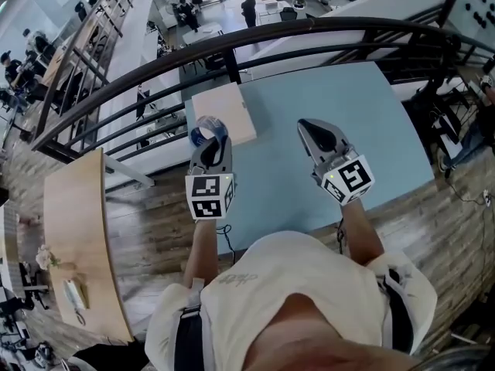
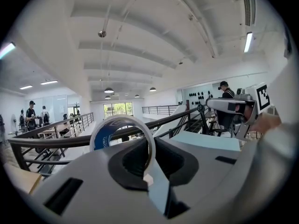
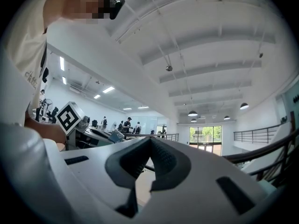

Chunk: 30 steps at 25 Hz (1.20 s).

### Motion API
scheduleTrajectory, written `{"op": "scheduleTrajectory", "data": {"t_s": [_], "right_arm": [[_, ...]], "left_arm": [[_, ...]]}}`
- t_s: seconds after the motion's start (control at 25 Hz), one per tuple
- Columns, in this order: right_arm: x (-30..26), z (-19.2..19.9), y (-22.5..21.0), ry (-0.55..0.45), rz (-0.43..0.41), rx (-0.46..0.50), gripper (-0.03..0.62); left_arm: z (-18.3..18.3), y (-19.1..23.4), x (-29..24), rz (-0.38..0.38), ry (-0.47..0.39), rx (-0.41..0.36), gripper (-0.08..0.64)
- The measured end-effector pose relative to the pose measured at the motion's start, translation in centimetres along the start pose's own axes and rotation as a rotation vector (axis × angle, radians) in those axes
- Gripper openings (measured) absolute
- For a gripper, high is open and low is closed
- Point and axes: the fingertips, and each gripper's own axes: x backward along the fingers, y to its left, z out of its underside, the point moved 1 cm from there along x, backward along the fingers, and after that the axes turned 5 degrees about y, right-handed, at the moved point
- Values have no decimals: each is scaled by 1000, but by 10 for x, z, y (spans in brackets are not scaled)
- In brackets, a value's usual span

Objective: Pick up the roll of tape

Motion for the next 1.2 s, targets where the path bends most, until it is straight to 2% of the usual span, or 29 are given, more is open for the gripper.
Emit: {"op": "scheduleTrajectory", "data": {"t_s": [0.24, 0.56, 0.76, 1.2], "right_arm": [[8, -3, 0, 5, 35, -44, 8], [13, 2, 10, 13, 23, -40, 7], [14, 5, 14, 16, 12, -42, 8], [12, 11, 24, 32, -5, -45, 7]], "left_arm": [[0, -1, 7, -6, -1, -13, 55], [-1, -4, 16, -4, -6, -13, 57], [3, -8, 20, 30, -5, 31, 57], [13, -3, 28, 6, 13, 19, 55]]}}
